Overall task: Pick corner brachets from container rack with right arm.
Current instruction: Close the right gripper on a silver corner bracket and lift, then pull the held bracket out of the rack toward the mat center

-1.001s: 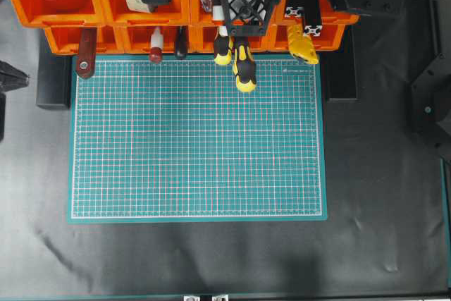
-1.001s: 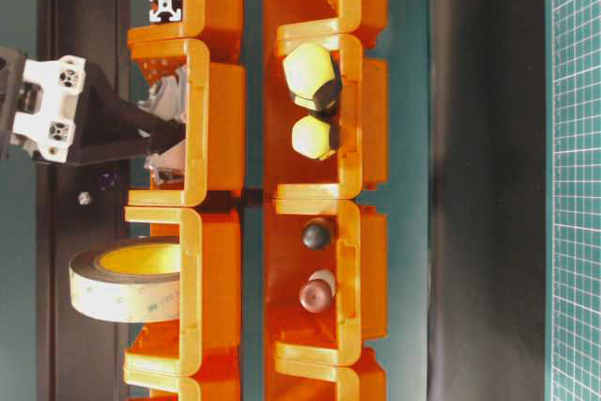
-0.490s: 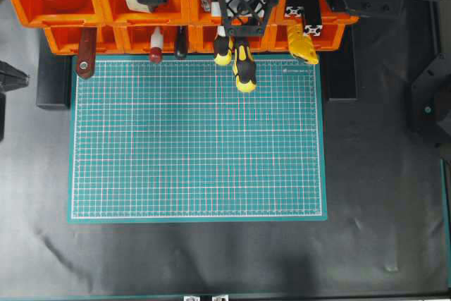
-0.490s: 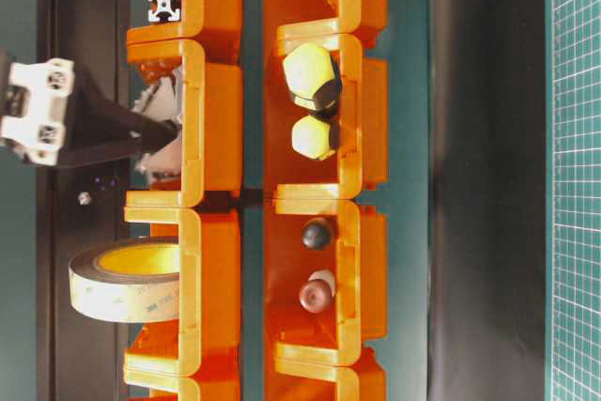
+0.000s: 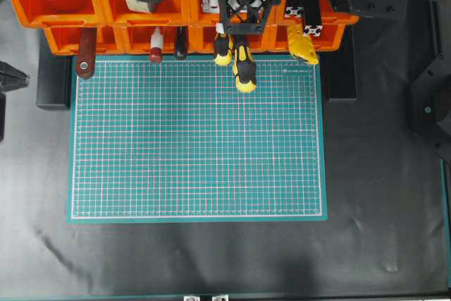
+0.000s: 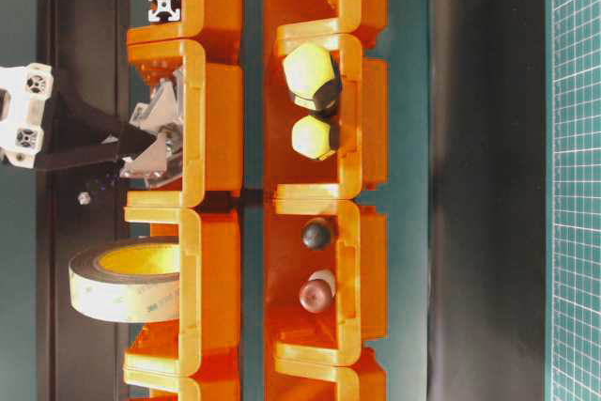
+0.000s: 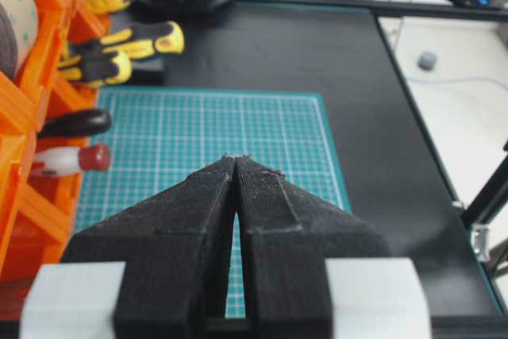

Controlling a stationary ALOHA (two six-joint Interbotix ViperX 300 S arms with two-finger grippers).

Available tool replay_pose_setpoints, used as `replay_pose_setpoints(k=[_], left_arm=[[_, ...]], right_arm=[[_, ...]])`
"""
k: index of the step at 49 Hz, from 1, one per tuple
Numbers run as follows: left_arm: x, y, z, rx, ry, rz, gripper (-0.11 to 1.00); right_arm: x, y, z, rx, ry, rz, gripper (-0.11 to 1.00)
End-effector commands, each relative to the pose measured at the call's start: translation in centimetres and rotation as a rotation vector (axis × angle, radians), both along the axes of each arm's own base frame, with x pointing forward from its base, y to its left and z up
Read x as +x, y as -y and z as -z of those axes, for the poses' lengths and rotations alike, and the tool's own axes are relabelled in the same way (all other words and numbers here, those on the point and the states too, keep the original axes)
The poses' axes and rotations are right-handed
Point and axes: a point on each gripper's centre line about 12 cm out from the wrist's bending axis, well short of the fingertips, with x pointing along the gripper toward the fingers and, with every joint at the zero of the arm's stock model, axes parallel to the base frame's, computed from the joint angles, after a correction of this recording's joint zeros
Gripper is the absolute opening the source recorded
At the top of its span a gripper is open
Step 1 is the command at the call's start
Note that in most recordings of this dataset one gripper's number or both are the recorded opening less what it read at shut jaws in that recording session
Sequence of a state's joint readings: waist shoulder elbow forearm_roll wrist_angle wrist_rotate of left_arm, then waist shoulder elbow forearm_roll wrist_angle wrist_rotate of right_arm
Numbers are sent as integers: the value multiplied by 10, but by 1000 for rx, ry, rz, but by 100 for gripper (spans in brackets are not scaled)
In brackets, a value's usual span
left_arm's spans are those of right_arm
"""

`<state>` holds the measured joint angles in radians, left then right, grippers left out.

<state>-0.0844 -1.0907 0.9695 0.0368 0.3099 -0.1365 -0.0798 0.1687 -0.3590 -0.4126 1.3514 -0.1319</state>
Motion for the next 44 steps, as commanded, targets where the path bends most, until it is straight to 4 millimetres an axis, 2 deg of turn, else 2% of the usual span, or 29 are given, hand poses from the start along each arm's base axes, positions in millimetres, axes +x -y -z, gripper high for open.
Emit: replay_pose_setpoints(k=[1,10,26,35,44], left_arm=[[1,0,-10,-2,24,1,0],[1,0,-11,-2,26,1,0],[-1,0,-12,-3,32,1,0],[-1,0,-12,-1,35,1,0],[-1,0,-12,-1,35,1,0]], right_arm=[[-5,-3,-19,-9,42,2,33],[-6,-10,-25,-4,49,-3,33],[-16,-13,-60,-16,168,29,33],[-27,-29,-78,-24,216,4,33],[-51,-57,-99,3,302,-7,33]])
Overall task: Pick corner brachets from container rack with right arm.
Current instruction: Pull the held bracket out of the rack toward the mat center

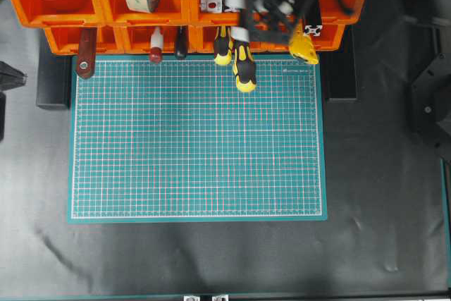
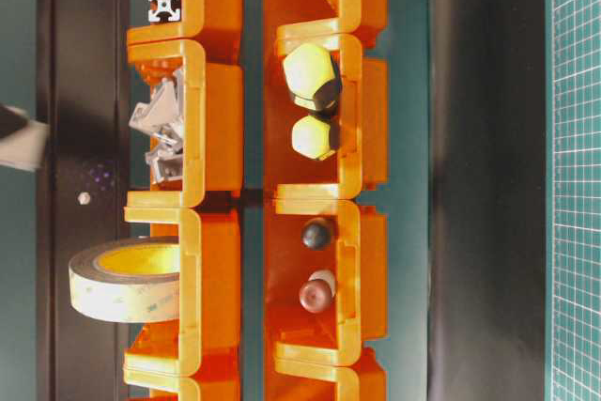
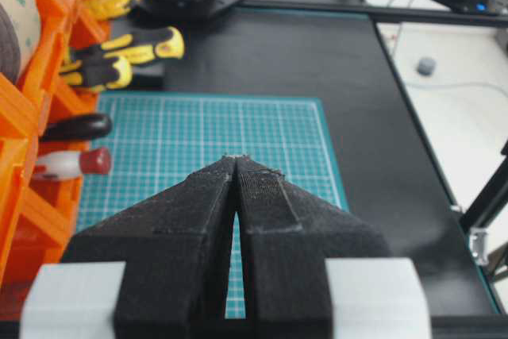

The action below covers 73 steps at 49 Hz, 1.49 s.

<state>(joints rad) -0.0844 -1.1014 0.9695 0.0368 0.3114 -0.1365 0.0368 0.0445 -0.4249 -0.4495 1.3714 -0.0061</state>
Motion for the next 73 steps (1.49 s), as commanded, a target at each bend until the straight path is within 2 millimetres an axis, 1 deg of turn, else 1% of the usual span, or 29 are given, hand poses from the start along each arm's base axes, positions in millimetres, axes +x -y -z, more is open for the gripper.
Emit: replay_pose_setpoints(k=[1,13,17,20,25,31,35,44,53,59,66,71,73], left_arm=[[1,0,-10,-1,26,1,0],[0,0,-11,1,28,1,0],[0,0,-11,1,29,1,0],[0,0,-12,-1,32,1,0],[-1,0,-12,-1,34,1,0],[-2,0,-14,0,42,1,0],[-3,0,-15,-2,46,1,0],[-4,0,-17,-3,54,1,0],[-4,0,-16,0,51,2,0],[-4,0,-16,2,51,2,0],[-3,0,-15,5,48,2,0],[-3,0,-15,5,47,2,0],[-3,0,-15,5,48,2,0]], right_arm=[[-26,-15,-27,3,87,-23,33],[-65,-47,-28,43,190,-61,33],[-75,-58,-25,74,237,-70,33],[-78,-70,-15,101,271,-92,33],[-78,-89,9,135,285,-128,33],[-74,-104,40,183,303,-133,33],[-68,-114,57,215,320,-139,33],[-54,-129,107,277,321,-132,33],[-41,-135,145,312,309,-127,33],[-31,-140,177,324,273,-123,33],[-10,-145,214,339,245,-131,33],[4,-147,236,347,232,-138,33],[7,-146,242,349,229,-139,33]])
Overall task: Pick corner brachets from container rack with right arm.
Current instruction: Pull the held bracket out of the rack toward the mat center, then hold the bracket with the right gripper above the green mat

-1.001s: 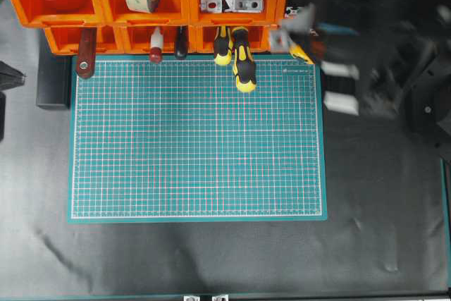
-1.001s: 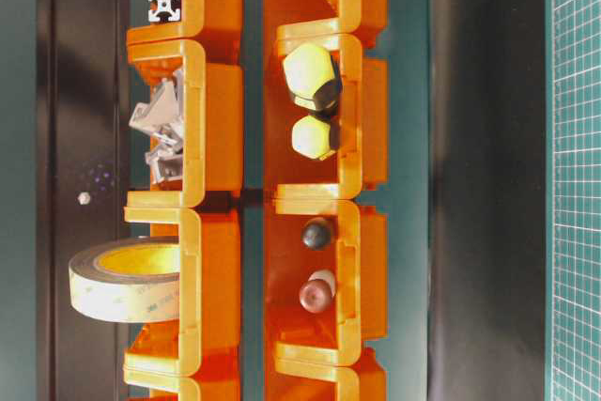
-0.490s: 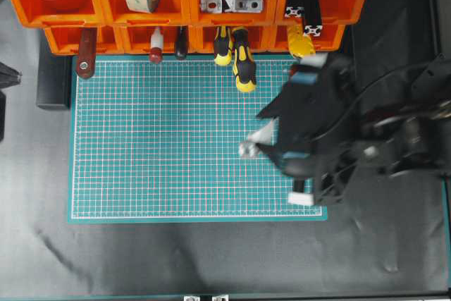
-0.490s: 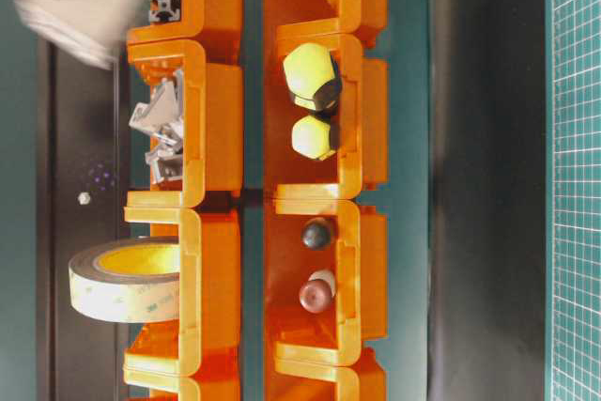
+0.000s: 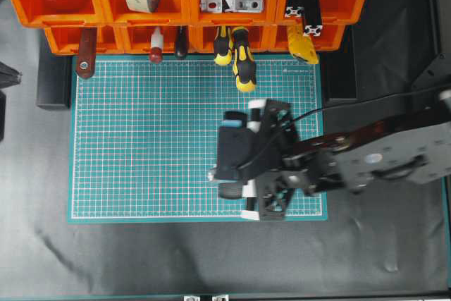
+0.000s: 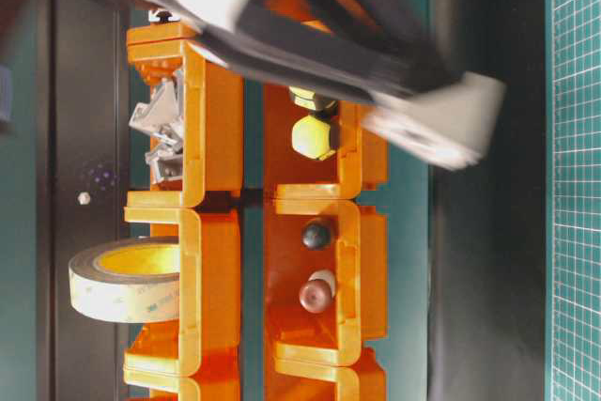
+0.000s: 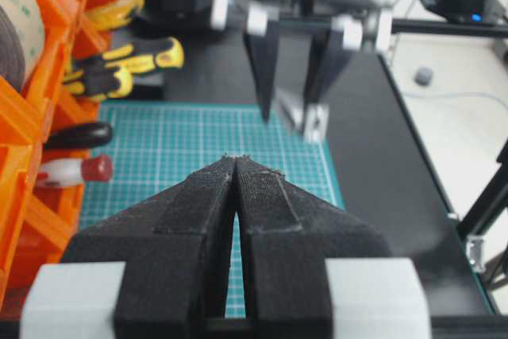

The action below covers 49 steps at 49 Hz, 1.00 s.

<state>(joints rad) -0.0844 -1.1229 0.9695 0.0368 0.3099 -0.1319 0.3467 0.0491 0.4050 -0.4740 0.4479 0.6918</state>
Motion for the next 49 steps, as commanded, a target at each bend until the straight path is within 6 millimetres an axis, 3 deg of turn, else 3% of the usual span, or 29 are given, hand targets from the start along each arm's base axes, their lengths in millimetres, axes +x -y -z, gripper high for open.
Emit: replay_pose_setpoints(k=[1,10,39,49], left_arm=[[1,0,-12,2,26,1,0],[1,0,-12,4,28,2,0],[2,0,-10,9,21,2,0],[1,0,-11,10,24,3,0]], right_arm=[[14,-4,2,19,35,-13,33],[17,-2,13,15,15,-7,33],[20,14,19,19,1,35,34],[22,11,21,9,0,20,81]])
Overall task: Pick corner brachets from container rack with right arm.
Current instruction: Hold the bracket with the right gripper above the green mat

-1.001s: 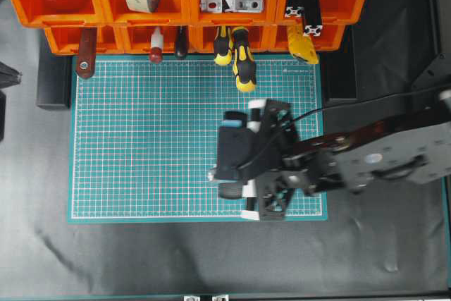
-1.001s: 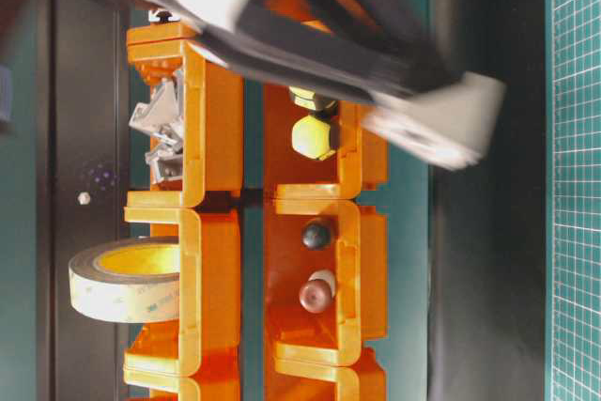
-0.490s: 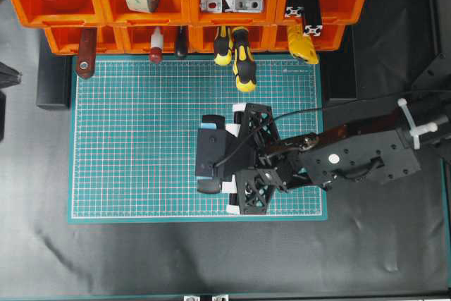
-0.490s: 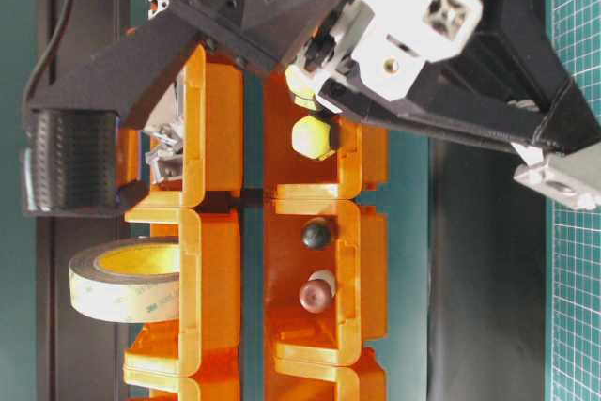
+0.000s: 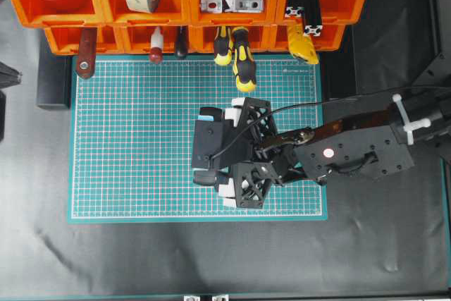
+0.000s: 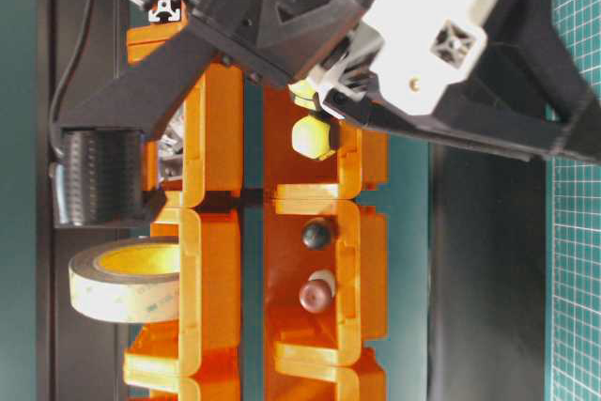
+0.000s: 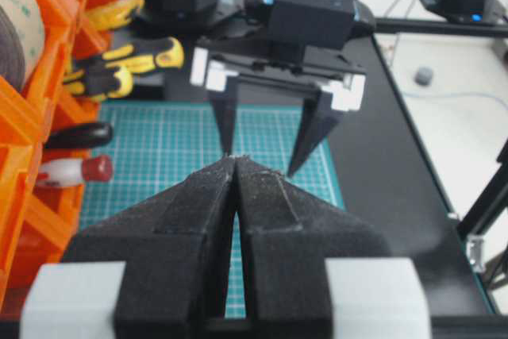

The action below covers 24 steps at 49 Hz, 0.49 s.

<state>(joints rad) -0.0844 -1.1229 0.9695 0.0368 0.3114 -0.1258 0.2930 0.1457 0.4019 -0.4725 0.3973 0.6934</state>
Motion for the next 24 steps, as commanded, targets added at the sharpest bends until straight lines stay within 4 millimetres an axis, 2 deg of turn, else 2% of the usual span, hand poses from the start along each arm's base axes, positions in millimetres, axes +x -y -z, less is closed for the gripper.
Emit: replay_pose_setpoints(k=[1,24], left_arm=[[1,0,-11,6,25,1,0],[1,0,-10,5,27,0,0]], right_arm=[[6,-4,-15,10,48,-15,83],[6,-4,-15,10,45,-8,82]])
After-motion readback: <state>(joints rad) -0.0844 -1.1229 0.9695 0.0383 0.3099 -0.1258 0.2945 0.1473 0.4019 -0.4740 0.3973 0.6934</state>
